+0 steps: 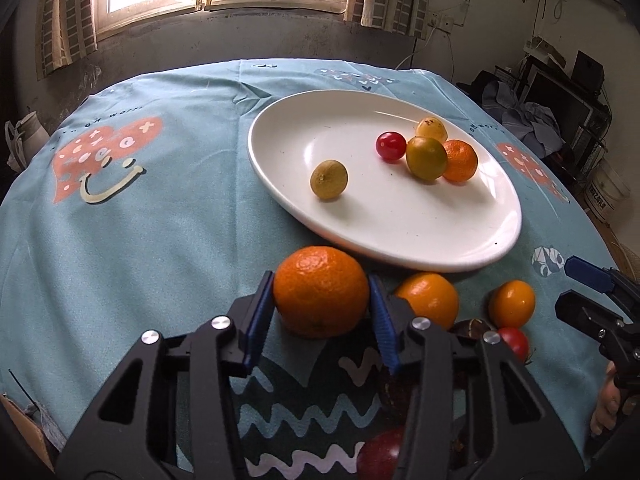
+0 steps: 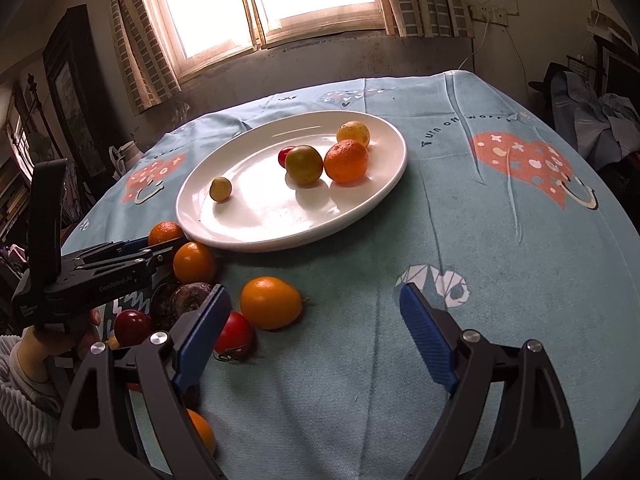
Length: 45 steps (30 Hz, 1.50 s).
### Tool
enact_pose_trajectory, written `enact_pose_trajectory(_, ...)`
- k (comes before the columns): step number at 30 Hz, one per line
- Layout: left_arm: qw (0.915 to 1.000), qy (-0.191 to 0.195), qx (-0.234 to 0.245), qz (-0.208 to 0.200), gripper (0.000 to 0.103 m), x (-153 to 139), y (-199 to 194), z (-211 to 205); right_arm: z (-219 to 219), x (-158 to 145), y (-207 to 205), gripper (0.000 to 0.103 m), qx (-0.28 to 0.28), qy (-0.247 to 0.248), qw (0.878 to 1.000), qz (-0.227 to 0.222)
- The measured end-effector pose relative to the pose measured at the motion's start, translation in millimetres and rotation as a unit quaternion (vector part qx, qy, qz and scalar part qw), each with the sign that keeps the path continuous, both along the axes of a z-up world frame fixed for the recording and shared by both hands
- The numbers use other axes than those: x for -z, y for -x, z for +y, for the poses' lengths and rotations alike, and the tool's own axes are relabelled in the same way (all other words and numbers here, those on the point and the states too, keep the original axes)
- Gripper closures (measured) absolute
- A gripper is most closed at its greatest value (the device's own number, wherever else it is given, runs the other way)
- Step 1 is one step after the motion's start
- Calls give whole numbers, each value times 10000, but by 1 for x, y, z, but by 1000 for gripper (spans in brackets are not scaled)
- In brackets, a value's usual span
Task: Organize fruits
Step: 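Grasp a large mandarin with the left tool while the right tool grasps an orange, then place both held fruits on the white plate and open both tools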
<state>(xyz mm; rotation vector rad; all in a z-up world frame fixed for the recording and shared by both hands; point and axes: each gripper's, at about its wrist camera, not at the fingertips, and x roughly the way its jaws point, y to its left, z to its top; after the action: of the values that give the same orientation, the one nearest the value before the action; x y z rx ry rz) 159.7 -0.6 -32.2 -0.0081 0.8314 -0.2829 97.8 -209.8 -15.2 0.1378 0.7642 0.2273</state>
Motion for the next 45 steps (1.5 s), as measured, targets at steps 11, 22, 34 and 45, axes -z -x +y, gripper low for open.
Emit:
enact_pose_trajectory(11,9982,-165,-543,-190,57,-9,34,23,19,13,-5,42,-389,234,9987,212)
enact_pose_trajectory(22,9992,-173,-356,-22,57,-2,32,15,18,23,-28,63,-588,-749,9937,597)
enact_pose_trajectory(34,9983,-9,-379,-440,57,-29,41,10,-1,-19,0,66,-237,-516,9979,-304)
enact_pose_trajectory(45,9979,-243,-127,-591,26,-46,-9,-49,-2,-29,-60,36,107,-592,9974,-395)
